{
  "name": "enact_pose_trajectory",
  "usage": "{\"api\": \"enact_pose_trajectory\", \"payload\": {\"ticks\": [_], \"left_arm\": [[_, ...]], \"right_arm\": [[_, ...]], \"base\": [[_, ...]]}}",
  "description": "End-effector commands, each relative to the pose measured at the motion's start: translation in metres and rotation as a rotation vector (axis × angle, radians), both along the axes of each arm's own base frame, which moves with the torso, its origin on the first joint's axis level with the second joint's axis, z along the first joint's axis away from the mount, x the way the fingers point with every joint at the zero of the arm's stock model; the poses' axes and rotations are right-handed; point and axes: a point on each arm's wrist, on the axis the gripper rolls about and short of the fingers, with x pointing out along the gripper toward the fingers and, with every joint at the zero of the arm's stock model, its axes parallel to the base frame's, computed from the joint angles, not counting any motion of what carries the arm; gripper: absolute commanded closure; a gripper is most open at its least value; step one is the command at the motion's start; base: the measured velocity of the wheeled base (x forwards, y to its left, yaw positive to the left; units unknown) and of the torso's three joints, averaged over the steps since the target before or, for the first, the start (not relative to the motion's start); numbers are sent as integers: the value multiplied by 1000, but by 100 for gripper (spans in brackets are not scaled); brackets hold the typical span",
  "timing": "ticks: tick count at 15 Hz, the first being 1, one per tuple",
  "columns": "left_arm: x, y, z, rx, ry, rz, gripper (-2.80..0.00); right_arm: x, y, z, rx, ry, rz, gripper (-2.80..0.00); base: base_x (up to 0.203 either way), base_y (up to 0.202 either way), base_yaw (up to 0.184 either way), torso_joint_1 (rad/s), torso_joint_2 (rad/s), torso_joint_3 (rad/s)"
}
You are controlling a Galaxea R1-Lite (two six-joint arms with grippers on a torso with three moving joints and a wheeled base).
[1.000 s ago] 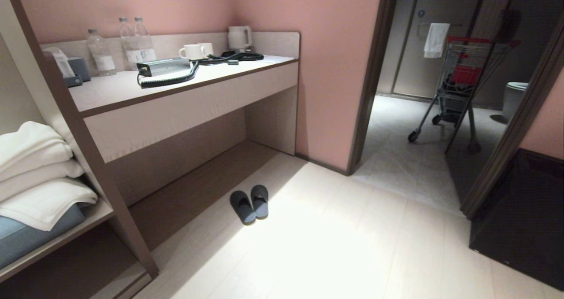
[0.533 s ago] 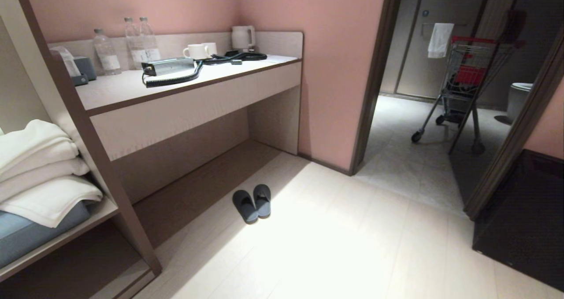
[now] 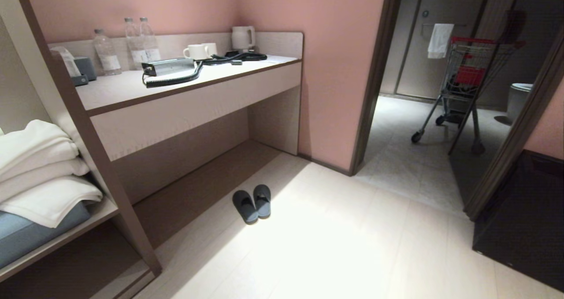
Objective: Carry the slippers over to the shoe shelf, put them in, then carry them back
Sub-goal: Pick up the slippers on the floor
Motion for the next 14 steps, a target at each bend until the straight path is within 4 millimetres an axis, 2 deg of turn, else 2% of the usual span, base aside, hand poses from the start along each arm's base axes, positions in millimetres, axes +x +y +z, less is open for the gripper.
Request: {"api": "enact_pose_trajectory", "payload": {"ticks": [1,3,7,11,14], "left_arm": [[0,0,0,0,0,1,0],[0,0,0,0,0,0,0],[0,0,0,0,0,0,0],[0,0,0,0,0,1,0],[0,0,0,0,0,0,0]], "right_arm": [[0,0,0,-1,-2,0,0],[0,0,0,-1,-2,0,0],[0,0,0,-1,0,0,0],[0,0,0,-1,-2,0,0],[0,0,0,-1,-1,0,0]], "base": [[0,0,0,0,0,0],[0,4,-46,1,-1,0],[3,8,-127,3,1,2],[0,0,0,0,0,0],[155,-1,1,-1,5,0]]}}
